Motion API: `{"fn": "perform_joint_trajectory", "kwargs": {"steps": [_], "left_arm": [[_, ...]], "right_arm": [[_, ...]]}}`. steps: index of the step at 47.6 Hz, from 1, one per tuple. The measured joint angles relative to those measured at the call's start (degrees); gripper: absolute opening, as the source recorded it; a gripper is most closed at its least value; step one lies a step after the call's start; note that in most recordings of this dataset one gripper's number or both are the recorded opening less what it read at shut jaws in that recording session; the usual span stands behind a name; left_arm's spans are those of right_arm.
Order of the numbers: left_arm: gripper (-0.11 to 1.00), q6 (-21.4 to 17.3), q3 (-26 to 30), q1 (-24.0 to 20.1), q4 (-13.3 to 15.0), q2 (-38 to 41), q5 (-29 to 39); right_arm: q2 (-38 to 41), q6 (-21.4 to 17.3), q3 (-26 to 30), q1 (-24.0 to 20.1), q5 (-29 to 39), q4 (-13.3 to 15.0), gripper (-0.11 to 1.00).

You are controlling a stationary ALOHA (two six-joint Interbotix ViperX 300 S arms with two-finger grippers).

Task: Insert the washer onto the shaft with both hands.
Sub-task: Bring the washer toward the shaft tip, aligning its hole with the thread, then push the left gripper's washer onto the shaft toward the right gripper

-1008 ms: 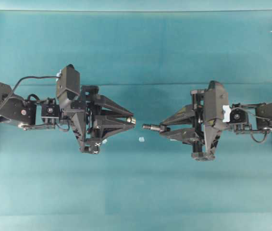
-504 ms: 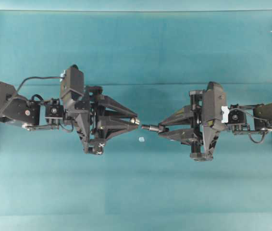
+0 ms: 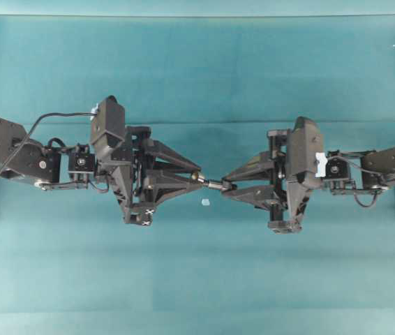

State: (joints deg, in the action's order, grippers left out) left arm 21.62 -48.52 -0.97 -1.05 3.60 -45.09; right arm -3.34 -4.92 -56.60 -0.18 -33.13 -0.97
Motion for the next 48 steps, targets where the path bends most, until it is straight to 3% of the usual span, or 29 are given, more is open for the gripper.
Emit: {"fn": "perform_joint_trajectory", "kwargs": {"steps": [48], "left_arm": [[0.35,0.1,1.8,0.0,0.0,0.9,0.8]], "right_arm": [[0.0,0.0,0.0,0.0,-3.5,-1.1,0.00]]}}
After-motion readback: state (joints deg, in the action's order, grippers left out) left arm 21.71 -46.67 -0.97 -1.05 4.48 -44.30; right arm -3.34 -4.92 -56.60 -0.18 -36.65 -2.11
